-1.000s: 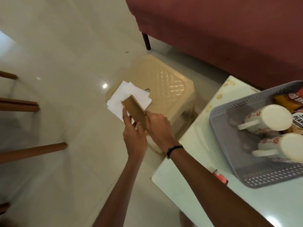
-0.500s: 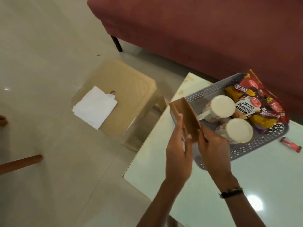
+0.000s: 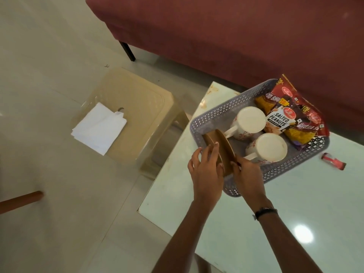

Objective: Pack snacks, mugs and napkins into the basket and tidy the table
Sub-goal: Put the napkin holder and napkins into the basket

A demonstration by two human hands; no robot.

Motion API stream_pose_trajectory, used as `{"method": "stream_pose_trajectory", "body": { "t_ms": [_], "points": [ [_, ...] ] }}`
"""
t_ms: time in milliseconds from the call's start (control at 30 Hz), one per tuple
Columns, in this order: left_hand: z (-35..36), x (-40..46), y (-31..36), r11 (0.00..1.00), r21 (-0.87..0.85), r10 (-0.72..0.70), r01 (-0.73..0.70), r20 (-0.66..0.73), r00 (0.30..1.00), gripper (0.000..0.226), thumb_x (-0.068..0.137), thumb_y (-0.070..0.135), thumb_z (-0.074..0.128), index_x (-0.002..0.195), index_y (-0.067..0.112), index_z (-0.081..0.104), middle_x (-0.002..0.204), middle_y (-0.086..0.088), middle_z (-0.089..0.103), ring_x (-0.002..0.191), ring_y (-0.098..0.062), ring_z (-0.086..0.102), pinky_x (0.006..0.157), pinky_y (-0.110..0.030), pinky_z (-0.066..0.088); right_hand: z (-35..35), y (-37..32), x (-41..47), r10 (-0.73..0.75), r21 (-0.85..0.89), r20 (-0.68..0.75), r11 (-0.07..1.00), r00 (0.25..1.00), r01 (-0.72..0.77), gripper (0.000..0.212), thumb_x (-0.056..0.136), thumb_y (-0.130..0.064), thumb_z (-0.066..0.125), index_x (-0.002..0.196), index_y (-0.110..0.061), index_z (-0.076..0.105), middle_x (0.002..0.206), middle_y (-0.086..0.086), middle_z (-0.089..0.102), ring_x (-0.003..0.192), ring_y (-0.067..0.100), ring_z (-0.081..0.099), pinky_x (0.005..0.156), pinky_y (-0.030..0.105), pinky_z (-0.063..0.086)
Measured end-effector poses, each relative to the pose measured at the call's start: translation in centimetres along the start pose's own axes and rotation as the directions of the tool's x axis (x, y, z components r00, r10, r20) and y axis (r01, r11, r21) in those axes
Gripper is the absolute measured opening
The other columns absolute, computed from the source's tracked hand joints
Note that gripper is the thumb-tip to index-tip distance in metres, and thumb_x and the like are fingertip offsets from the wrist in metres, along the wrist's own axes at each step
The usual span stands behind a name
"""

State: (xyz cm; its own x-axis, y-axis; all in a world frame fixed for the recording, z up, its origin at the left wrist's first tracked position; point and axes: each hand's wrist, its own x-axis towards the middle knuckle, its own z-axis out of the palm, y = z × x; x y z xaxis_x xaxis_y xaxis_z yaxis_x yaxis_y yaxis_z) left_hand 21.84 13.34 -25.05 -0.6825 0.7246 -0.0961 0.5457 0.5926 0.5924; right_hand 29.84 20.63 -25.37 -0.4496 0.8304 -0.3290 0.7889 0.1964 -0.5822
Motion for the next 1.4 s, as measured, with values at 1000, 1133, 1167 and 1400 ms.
{"method": "stream_pose_trajectory", "body": {
  "t_ms": [1000,1133,1167,1400],
  "points": [
    [-18.0,10.0,-23.2,0.145,-0.848,-0.895,0.510,0.107,0.432,0.040,0.090,0.020,0.048,0.126,0.005,0.043,0.087,-0.006,0.066,0.065,-0.018,0.051,0.063,-0.027,0.043,18.8,-27.6,9.0,-0.261,0.303,0.314,0.939,0.913,0.164,0.038,0.091,-0.018,0.052,0.127,-0.011,0.046,0.122,0.010,0.058,0.110,0.026,0.055,0.085,0.032,0.044],
    [-18.8,10.9,-23.1,0.127,-0.871,-0.878,0.475,0.124,0.462,0.039,0.089,0.019,0.046,0.127,0.007,0.044,0.104,-0.005,0.061,0.086,-0.020,0.055,0.068,-0.024,0.044,18.6,-27.9,9.2,-0.233,0.293,0.359,0.948,0.904,0.128,0.040,0.090,-0.014,0.044,0.131,-0.010,0.044,0.125,0.009,0.057,0.110,0.026,0.055,0.087,0.035,0.047],
    [-19.1,11.0,-23.1,0.132,-0.882,-0.868,0.453,0.118,0.482,0.040,0.089,0.016,0.046,0.128,0.008,0.043,0.107,-0.006,0.058,0.089,-0.021,0.056,0.069,-0.024,0.046,18.7,-28.0,9.2,-0.238,0.281,0.371,0.950,0.898,0.136,0.043,0.088,-0.014,0.045,0.131,-0.011,0.043,0.125,0.010,0.056,0.111,0.027,0.054,0.089,0.036,0.047],
    [-20.3,12.2,-23.7,0.372,-0.871,-0.731,0.319,-0.063,0.679,0.056,0.090,0.002,0.036,0.137,0.025,0.020,0.139,0.000,0.042,0.099,-0.011,0.053,0.083,-0.025,0.047,19.9,-28.1,9.1,-0.271,0.161,0.328,0.960,0.905,0.229,0.061,0.081,-0.021,0.062,0.136,-0.012,0.037,0.129,0.013,0.048,0.119,0.030,0.045,0.091,0.034,0.042]
  ]
}}
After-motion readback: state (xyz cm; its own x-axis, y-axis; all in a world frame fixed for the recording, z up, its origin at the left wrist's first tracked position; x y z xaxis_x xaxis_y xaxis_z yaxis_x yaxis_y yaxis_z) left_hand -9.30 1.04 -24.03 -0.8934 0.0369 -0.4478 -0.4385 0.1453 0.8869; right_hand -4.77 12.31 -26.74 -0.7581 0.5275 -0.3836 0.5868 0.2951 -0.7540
